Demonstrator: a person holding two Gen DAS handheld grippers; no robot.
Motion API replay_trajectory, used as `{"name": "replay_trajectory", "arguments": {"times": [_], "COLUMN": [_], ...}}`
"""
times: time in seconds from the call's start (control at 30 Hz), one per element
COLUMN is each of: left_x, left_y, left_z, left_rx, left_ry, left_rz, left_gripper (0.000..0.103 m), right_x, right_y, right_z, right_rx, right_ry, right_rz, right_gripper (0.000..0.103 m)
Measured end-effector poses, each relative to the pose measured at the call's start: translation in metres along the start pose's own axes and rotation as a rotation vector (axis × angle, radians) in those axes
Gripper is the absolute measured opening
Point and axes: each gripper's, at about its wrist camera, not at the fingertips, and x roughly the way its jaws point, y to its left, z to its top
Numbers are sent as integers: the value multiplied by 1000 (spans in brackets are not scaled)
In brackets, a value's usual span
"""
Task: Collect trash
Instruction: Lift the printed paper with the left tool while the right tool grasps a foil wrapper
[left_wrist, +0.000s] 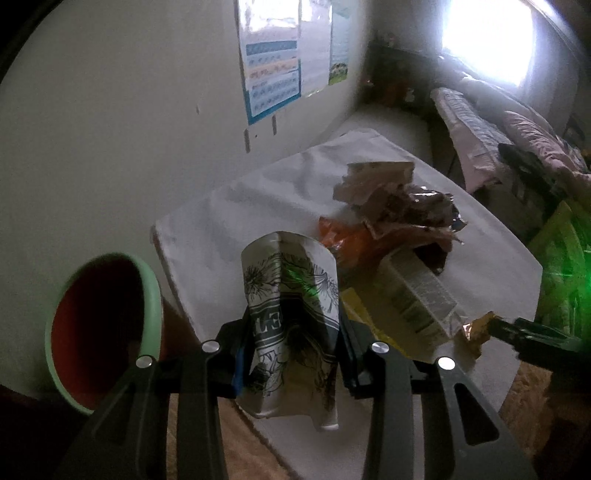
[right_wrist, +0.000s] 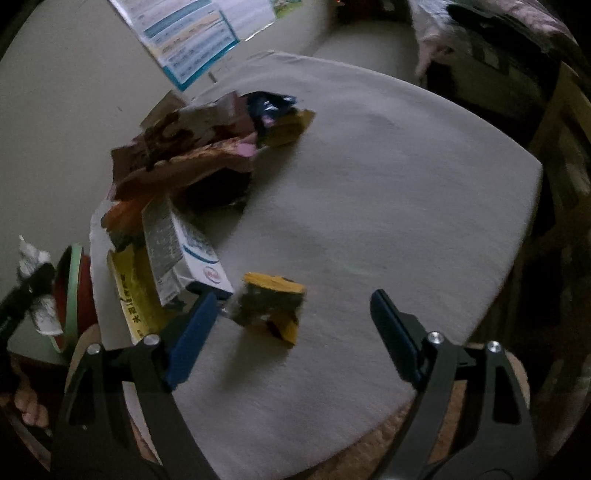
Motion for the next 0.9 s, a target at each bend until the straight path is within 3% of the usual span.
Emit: {"name": "replay_trajectory", "arguments": {"times": [0.13,0.23,0.27,0.43,0.57,0.9], "left_x": [-4,-3,-2,19,52,61], "left_y": [-3,-2,0,9,17,17], "left_z": [1,1,0,-7,-17,-27], "left_rx": [6,0,-9,-45,-64,-44], "left_ry": [-8,-3,4,45,123,134], "left_rz": [-6,-5,-9,-33,-49,-62], "left_gripper": [36,36,36,37,38,49], "right_x": [10,14,14,5,4,5], "right_y": [3,1,0,3,6,6], "right_z": [-2,-4,-4,-4,-5,-6], "right_rx": [-6,0,7,7,-10,-1], "right_ry": [37,50,50,3,-1,3], "right_rz": [21,29,35,34,28,30], "right_gripper": [61,38,36,33,33,33]}}
